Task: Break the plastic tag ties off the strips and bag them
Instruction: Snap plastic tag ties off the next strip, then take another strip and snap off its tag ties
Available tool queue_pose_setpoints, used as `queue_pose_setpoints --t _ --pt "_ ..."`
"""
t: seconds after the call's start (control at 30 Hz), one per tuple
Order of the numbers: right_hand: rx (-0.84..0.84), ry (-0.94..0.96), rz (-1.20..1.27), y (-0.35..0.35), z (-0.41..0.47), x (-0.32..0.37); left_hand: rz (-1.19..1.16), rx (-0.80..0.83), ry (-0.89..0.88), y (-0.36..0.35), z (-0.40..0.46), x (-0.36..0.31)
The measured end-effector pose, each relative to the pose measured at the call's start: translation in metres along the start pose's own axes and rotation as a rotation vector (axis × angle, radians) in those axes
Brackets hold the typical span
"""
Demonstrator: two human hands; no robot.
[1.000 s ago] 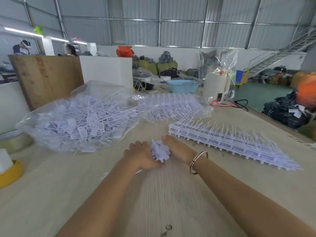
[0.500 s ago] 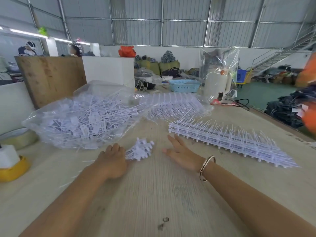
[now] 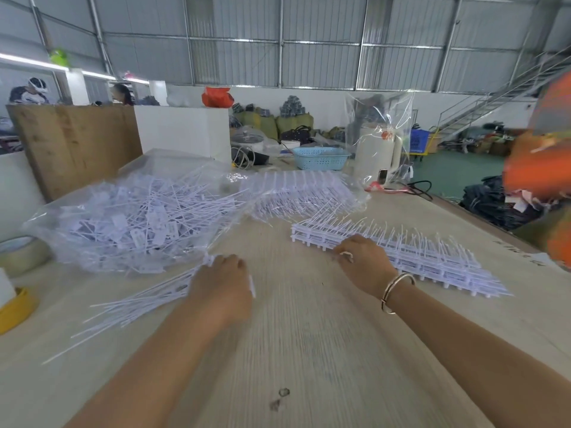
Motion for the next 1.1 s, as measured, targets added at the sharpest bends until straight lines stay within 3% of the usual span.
queue_pose_setpoints --t 0.17,0.3,0.47,0.63,0.77,0.9,1.1 --pt "0.051 -0.042 -0.134 -0.013 0.016 -0.01 0.027 -0.11 -0.068 -0.002 0.009 -0.048" --pt "0.02 0.011 -0.15 -0.022 0.019 -0.009 -0.035 -0.115 -0.177 -0.026 0.008 -0.027" --pt "0.002 0.091 -0.165 -0.03 0.018 0.0 -0.025 -0.318 -0.223 -0.021 0.011 0.005" --pt "0.024 -0.04 -0.226 -0.02 0.021 -0.021 -0.025 -0.366 -0.132 -0.013 0.019 0.021" --pt "0.125 -0.115 -0.297 -0.03 0.023 -0.03 -0.099 -0.408 -0.321 -0.001 0.01 -0.03" --pt "0.159 -0.14 -0.289 -0.043 0.029 -0.025 -0.272 -0.33 -0.419 0.002 0.009 -0.086" --pt "0.025 -0.11 -0.456 -0.034 0.04 -0.027 -0.664 -0.079 -0.259 -0.021 0.035 -0.123"
Point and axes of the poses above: each hand's wrist, its own z-axis towards the middle knuckle, its own y-axis out of the back of the hand, x = y × z, the point moved 7 cm from there along z, towards the middle knuckle, and after that the axes turned 10 degrees about y, right-handed, at the moved point
